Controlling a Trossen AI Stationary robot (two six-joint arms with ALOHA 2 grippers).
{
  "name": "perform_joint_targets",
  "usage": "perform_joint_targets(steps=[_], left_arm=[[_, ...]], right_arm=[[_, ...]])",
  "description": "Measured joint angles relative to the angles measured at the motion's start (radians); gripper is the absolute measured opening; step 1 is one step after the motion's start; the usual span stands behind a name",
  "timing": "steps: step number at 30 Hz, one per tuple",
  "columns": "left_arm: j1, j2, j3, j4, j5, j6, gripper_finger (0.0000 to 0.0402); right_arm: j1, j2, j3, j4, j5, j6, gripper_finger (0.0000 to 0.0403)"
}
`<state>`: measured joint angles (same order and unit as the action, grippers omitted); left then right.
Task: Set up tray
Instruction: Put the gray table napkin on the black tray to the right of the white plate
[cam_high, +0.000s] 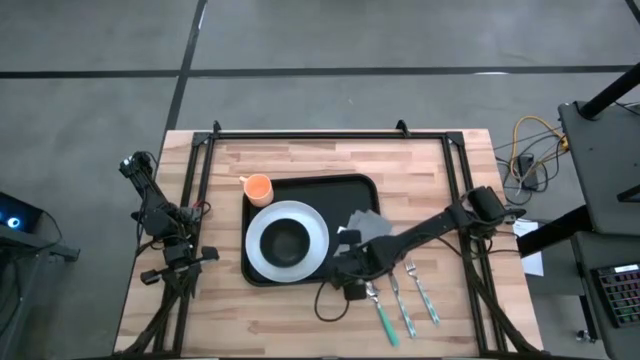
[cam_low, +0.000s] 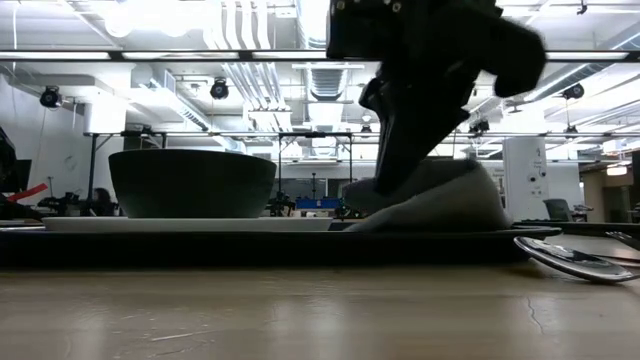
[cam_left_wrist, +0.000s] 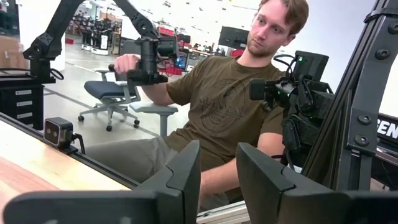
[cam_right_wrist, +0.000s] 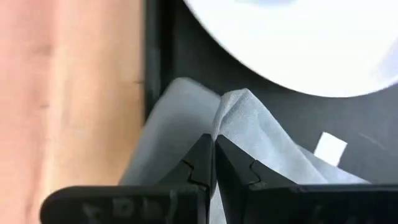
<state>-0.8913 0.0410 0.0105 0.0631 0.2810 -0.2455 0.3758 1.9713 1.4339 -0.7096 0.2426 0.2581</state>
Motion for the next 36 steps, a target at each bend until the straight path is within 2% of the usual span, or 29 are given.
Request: perform_joint_targets(steps=[6,13,25,36], left_arm=[[0.000,0.000,0.000,0.000,0.000,0.000,0.0085],[0.000,0.000,0.000,0.000,0.000,0.000,0.0085],[0.000,0.000,0.000,0.000,0.000,0.000,0.0085],[0.000,0.000,0.000,0.000,0.000,0.000,0.0085]], right_arm=[[0.007,0.001,0.000,0.008,-0.013,-0.019,0.0008],[0.007,0.001,-0.005,0.134,-0.023,-0.145,0.0008],[0.006,0.001,-0.042,0.288,-0.119,-0.243,0.0008],[0.005,0.001,-0.061,0.361,-0.162,-0.296,0.0008]])
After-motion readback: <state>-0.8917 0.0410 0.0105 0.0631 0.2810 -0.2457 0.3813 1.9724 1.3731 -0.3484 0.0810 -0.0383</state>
